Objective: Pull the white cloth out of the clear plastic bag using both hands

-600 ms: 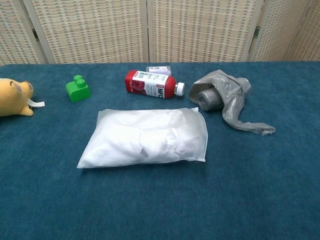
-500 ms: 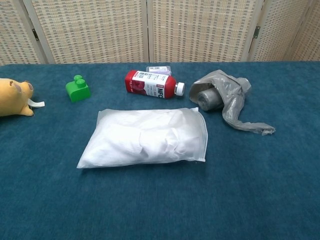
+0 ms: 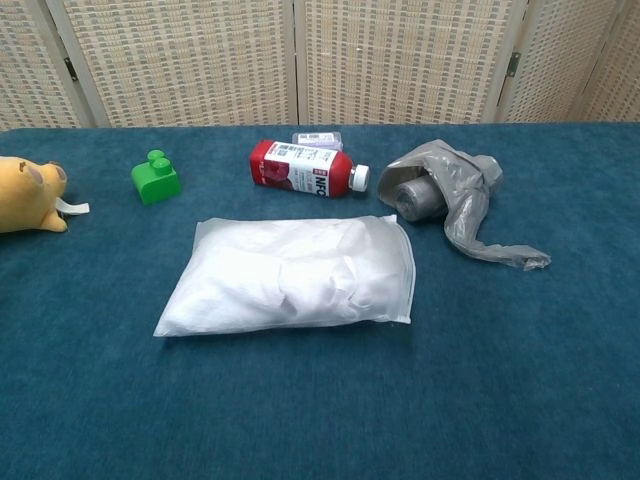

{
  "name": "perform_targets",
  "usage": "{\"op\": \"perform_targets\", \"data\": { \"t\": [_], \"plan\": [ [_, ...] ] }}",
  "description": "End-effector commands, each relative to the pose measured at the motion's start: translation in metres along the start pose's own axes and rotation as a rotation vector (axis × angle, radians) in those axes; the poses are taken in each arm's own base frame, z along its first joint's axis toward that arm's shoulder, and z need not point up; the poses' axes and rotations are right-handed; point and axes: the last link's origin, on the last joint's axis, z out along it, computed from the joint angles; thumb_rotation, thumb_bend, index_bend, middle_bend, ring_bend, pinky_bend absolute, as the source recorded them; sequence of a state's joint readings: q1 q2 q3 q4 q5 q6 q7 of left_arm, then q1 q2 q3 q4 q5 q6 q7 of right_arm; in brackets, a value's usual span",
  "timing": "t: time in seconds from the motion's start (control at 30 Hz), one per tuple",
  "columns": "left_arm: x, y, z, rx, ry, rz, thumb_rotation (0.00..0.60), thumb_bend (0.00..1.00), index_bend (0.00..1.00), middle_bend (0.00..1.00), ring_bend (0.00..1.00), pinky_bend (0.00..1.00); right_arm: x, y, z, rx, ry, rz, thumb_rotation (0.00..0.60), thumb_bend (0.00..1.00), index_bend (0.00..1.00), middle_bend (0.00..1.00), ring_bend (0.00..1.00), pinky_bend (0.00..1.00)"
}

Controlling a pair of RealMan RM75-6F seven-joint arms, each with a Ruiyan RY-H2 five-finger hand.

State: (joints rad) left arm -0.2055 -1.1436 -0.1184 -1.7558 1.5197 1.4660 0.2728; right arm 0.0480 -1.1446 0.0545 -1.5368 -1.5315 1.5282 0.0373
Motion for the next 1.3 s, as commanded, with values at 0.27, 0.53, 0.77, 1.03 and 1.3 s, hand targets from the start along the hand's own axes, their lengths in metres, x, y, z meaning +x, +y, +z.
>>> {"op": "perform_targets", "data": {
  "t": [0.27, 0.53, 0.77, 1.03, 1.3],
  "plan": [
    [0.005, 0.066, 0.046, -0.162, -0.087, -0.103, 0.6, 0.04, 0.03, 0.09, 0.12, 0.19, 0.007, -0.004, 0.007, 0.009, 0.0, -0.009, 0.6, 0.14, 0.38, 0.31, 0.29, 0.38],
    [-0.002, 0.118, 0.079, -0.288, -0.211, -0.119, 0.6, 0.01, 0.0, 0.0, 0.0, 0.13, 0.012, -0.001, 0.01, 0.011, -0.007, -0.015, 0.6, 0.14, 0.38, 0.31, 0.29, 0.38],
    [-0.018, 0.158, 0.093, -0.383, -0.279, -0.116, 0.6, 0.0, 0.0, 0.0, 0.0, 0.12, 0.017, 0.002, 0.007, -0.001, 0.002, -0.018, 0.6, 0.14, 0.38, 0.31, 0.29, 0.38],
    [-0.04, 0.185, 0.103, -0.429, -0.323, -0.079, 0.6, 0.0, 0.0, 0.0, 0.0, 0.08, 0.016, 0.003, 0.007, -0.002, -0.002, -0.021, 0.6, 0.14, 0.38, 0.31, 0.29, 0.38],
    [-0.056, 0.196, 0.106, -0.454, -0.404, -0.054, 0.6, 0.0, 0.0, 0.0, 0.0, 0.07, 0.015, 0.001, 0.009, 0.006, -0.01, -0.023, 0.6, 0.14, 0.38, 0.31, 0.29, 0.38]
  ]
}}
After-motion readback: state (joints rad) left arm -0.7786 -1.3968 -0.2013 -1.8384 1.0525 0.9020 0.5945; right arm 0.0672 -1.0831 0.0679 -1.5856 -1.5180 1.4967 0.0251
